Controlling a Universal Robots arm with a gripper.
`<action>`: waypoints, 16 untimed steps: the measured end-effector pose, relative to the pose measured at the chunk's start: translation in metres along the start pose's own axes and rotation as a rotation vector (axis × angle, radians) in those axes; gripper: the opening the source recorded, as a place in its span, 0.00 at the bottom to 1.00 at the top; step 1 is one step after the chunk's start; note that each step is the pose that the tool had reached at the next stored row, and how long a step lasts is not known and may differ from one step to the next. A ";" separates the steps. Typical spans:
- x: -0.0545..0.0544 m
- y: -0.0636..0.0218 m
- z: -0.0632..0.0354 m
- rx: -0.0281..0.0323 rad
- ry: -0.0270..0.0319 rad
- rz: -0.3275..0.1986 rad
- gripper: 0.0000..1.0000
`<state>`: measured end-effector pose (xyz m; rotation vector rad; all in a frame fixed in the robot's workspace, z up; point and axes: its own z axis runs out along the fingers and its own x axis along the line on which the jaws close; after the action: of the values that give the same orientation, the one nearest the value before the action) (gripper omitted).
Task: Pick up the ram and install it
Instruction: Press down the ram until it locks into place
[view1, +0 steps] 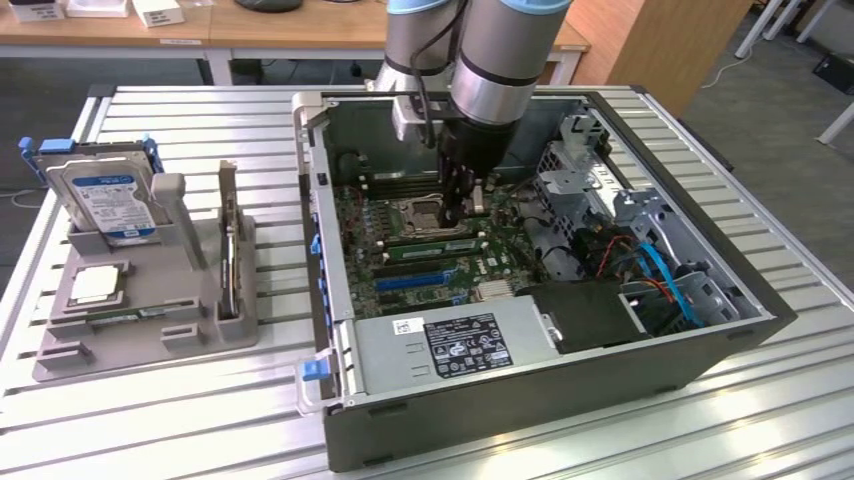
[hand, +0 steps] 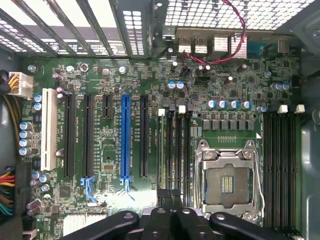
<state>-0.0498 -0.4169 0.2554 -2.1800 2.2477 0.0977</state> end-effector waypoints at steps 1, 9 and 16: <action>0.000 0.0000 0.0003 0.0017 -0.0014 0.036 0.11; 0.000 0.0000 0.0014 0.0089 -0.0070 0.181 0.11; 0.000 0.0000 0.0025 0.0153 -0.0118 0.308 0.11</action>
<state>-0.0499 -0.4170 0.2529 -1.8034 2.5485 0.0941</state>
